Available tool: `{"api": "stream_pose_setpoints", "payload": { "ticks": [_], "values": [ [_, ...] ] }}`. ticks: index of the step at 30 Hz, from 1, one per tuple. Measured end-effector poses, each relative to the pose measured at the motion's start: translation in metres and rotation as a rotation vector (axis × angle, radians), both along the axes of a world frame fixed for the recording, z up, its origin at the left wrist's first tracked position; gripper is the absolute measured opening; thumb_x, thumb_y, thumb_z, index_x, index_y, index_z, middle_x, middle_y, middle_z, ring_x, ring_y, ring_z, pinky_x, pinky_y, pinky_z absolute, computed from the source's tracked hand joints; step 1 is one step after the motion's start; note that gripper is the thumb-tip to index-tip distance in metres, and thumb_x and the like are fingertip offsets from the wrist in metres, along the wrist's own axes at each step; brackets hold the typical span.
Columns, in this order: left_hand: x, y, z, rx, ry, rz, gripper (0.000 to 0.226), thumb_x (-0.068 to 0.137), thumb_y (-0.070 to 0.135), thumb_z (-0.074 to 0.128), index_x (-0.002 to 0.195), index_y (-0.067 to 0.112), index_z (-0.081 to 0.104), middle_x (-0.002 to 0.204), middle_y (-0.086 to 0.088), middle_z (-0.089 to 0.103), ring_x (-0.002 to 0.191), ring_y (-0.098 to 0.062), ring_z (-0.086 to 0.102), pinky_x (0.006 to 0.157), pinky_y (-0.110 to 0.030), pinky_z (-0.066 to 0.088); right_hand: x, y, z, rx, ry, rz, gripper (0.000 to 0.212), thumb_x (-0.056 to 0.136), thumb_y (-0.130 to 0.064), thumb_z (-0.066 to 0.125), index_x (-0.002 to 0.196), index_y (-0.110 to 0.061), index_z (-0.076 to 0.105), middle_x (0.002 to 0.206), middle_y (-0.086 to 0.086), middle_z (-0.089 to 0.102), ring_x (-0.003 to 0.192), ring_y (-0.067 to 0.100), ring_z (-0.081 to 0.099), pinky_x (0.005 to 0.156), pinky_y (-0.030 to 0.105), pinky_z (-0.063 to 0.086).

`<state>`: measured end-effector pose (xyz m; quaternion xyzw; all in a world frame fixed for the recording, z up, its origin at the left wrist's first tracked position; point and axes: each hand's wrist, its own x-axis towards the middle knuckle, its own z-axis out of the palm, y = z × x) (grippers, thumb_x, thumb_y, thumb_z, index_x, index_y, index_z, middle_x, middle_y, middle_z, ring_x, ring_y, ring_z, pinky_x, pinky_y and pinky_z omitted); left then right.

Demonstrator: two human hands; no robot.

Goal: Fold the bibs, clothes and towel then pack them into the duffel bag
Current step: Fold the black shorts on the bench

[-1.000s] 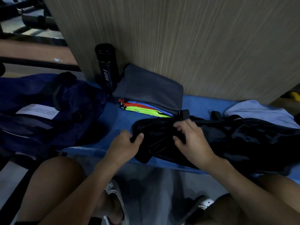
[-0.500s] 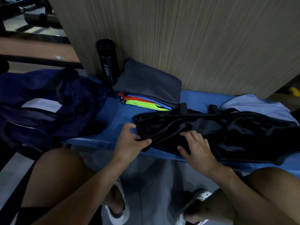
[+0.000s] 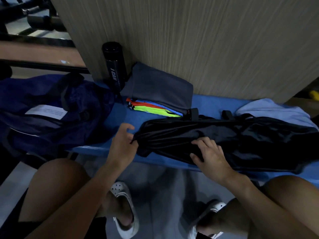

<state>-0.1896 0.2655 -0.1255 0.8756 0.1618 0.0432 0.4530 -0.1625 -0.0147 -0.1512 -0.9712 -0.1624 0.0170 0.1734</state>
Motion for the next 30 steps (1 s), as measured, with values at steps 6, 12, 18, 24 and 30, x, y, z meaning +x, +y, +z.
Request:
{"api": "stream_pose_setpoints", "payload": {
  "ticks": [6, 12, 18, 24, 30],
  "values": [
    [0.002, 0.002, 0.004, -0.260, -0.053, 0.052, 0.038, 0.090, -0.009, 0.055, 0.110, 0.023, 0.049, 0.092, -0.017, 0.066, 0.086, -0.025, 0.066, 0.081, -0.045, 0.055, 0.001, -0.002, -0.002, -0.041, -0.032, 0.021, 0.034, 0.093, -0.038, 0.058, 0.125, -0.025, 0.058, 0.124, -0.005, 0.045, 0.118, 0.017, 0.040, 0.097, 0.032, 0.029],
    [-0.007, -0.003, 0.002, -0.285, 0.141, -0.066, 0.065, 0.086, -0.006, 0.068, 0.135, 0.025, 0.039, 0.102, -0.024, 0.067, 0.094, -0.030, 0.067, 0.077, -0.030, 0.053, 0.001, -0.001, -0.010, -0.128, -0.027, 0.036, 0.061, 0.088, -0.063, 0.031, 0.135, -0.029, 0.047, 0.149, -0.001, 0.031, 0.141, 0.017, 0.020, 0.115, 0.044, 0.016],
    [-0.006, 0.009, 0.002, -0.010, 0.036, -0.142, 0.070, 0.091, -0.004, 0.060, 0.143, 0.032, 0.030, 0.083, -0.006, 0.062, 0.079, -0.013, 0.063, 0.077, -0.027, 0.051, 0.001, -0.008, -0.011, -0.101, -0.047, 0.227, 0.062, 0.076, -0.067, 0.050, 0.128, -0.033, 0.053, 0.145, -0.006, 0.035, 0.141, 0.014, 0.021, 0.113, 0.042, 0.015],
    [-0.007, 0.015, 0.013, 0.091, -0.014, -0.198, 0.059, 0.092, -0.006, 0.050, 0.135, 0.033, 0.038, 0.087, 0.001, 0.058, 0.078, -0.013, 0.060, 0.067, -0.027, 0.048, -0.001, -0.017, -0.010, 0.070, -0.072, 0.249, 0.015, 0.078, -0.016, 0.067, 0.090, -0.023, 0.062, 0.125, -0.005, 0.054, 0.126, 0.013, 0.042, 0.106, 0.040, 0.030],
    [0.008, 0.019, 0.010, -0.042, 0.093, -0.161, 0.039, 0.089, -0.004, 0.058, 0.122, 0.016, 0.049, 0.089, -0.005, 0.061, 0.085, -0.026, 0.063, 0.081, -0.040, 0.050, -0.008, -0.020, -0.001, -0.006, -0.057, 0.239, 0.026, 0.077, -0.049, 0.054, 0.089, -0.029, 0.066, 0.119, -0.015, 0.051, 0.123, 0.005, 0.039, 0.104, 0.030, 0.019]
  ]
}}
